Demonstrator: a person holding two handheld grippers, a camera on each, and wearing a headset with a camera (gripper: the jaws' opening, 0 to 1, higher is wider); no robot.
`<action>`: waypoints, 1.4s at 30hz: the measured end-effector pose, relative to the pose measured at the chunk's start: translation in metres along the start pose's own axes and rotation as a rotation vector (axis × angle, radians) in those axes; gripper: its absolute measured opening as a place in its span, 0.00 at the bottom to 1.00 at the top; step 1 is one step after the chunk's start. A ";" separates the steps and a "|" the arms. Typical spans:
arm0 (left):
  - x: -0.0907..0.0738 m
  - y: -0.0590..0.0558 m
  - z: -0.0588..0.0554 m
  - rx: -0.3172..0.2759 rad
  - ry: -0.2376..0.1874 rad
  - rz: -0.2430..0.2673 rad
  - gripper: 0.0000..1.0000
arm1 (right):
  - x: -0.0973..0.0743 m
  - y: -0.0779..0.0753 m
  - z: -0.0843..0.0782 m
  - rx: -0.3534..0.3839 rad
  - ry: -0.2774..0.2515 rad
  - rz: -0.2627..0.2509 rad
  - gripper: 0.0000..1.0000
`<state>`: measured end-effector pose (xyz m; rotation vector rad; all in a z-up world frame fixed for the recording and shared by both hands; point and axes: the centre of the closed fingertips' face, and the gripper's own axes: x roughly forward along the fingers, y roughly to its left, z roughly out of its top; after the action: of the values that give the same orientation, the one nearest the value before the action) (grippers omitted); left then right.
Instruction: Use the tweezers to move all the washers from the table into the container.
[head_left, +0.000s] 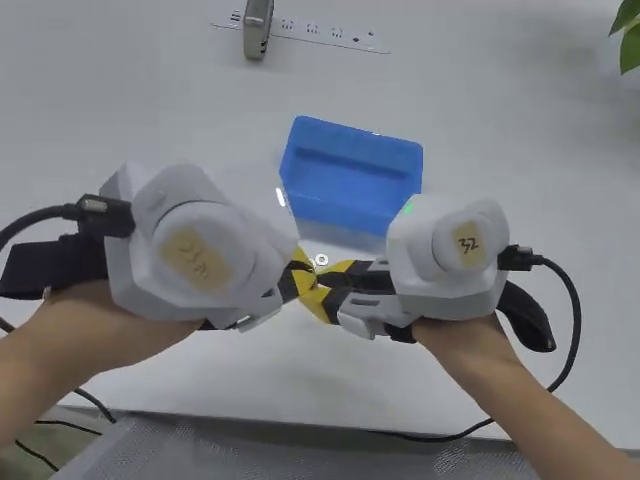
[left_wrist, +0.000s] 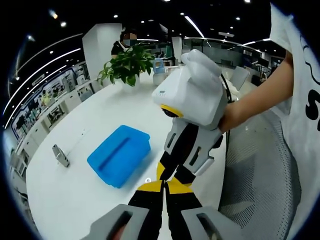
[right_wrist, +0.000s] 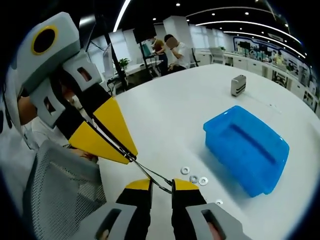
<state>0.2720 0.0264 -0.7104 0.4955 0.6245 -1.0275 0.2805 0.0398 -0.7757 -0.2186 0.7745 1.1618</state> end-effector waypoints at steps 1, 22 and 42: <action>-0.001 0.002 0.000 0.005 0.001 0.004 0.00 | 0.001 -0.001 0.002 -0.005 -0.004 -0.001 0.11; 0.003 0.026 0.001 0.060 0.016 0.025 0.00 | 0.021 -0.016 0.015 -0.017 -0.007 -0.003 0.09; 0.010 0.027 -0.005 0.076 0.002 -0.005 0.00 | 0.026 -0.023 0.006 -0.032 0.032 -0.025 0.09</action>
<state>0.2984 0.0350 -0.7181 0.5617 0.5902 -1.0588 0.3080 0.0525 -0.7935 -0.2739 0.7795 1.1498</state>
